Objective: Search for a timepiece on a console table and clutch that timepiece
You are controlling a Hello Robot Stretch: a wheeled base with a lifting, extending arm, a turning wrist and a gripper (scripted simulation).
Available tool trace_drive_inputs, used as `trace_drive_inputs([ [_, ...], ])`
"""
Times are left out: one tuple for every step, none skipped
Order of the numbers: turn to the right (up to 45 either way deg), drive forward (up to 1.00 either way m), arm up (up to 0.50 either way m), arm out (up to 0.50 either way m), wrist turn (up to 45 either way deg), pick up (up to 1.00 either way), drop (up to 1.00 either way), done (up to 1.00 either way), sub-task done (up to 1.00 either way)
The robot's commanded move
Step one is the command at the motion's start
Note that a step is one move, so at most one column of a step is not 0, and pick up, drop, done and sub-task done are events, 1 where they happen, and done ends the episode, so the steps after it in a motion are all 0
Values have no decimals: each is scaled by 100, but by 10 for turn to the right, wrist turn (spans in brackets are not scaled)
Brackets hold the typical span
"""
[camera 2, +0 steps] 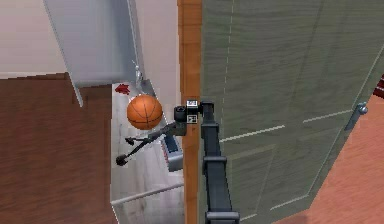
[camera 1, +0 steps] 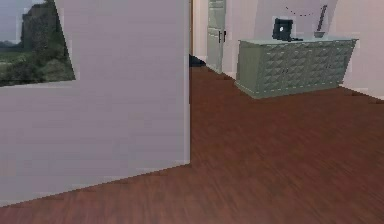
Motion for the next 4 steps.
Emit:
trace_drive_inputs([
  [0, 0, 0, 0, 450, 0, 0, 0, 0],
  [0, 0, 0, 0, 180, 0, 0, 0, 0],
  [0, 0, -30, 0, 0, 0, 0, 0, 0],
  [0, 0, 0, 0, 0, 100, 0, 0, 0],
])
